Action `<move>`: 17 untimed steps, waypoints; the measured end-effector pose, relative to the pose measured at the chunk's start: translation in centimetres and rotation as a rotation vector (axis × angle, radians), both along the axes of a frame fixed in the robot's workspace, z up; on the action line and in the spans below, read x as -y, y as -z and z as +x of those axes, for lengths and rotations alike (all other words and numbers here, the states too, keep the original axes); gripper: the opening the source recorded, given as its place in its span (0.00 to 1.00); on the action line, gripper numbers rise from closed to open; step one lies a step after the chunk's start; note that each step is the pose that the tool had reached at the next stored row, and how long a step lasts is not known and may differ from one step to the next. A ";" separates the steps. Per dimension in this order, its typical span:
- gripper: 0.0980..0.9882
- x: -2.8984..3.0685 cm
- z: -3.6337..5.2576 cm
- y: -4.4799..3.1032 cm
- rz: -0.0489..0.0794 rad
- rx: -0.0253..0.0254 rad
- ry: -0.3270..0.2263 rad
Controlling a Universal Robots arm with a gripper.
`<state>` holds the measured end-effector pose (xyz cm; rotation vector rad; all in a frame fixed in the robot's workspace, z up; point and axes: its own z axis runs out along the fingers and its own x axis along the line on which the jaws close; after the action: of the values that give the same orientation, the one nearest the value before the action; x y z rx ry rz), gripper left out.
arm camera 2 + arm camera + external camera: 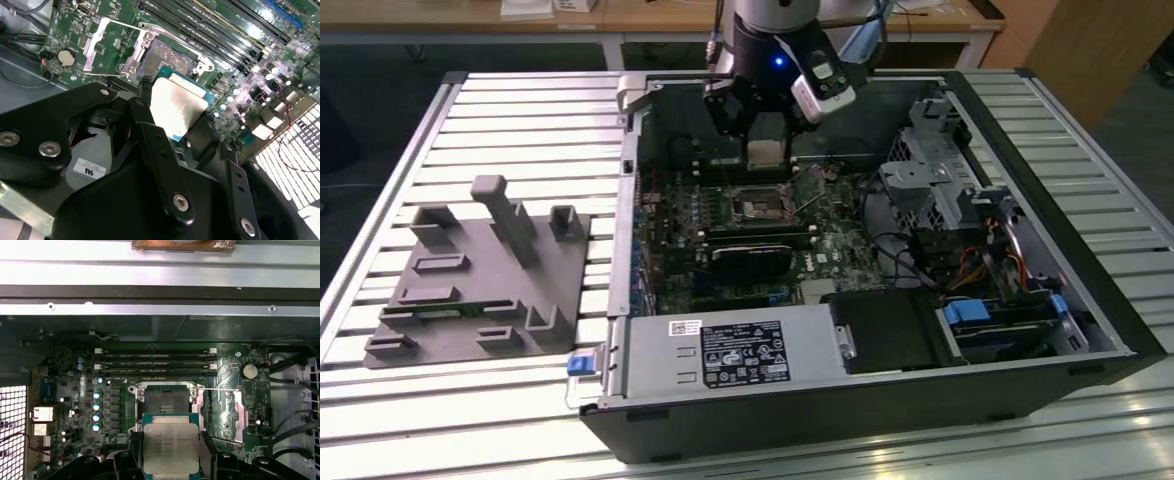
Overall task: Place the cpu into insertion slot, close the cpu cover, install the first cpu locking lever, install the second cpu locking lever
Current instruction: 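Place the cpu into insertion slot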
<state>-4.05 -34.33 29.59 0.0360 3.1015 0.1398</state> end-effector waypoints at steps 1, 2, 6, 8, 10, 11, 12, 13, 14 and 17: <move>0.49 0.00 0.00 0.18 0.000 0.0004 0.000; 0.49 0.00 -0.01 0.36 0.000 0.0008 0.000; 0.49 0.00 -0.01 1.09 0.000 0.0025 0.000; 0.49 0.00 -0.01 1.46 0.000 0.0032 0.000; 0.49 0.00 -0.02 1.82 0.000 0.0038 0.000; 0.49 0.00 -0.02 2.00 0.000 0.0041 0.000; 0.49 0.00 -0.02 2.18 0.000 0.0045 0.000; 0.49 0.00 -0.02 2.36 0.000 0.0048 0.000; 0.49 0.00 -0.02 2.54 0.000 0.0051 0.000; 0.49 0.00 -0.02 3.09 0.000 0.0060 0.000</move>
<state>-4.07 -34.33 26.50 0.0354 3.0955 0.1398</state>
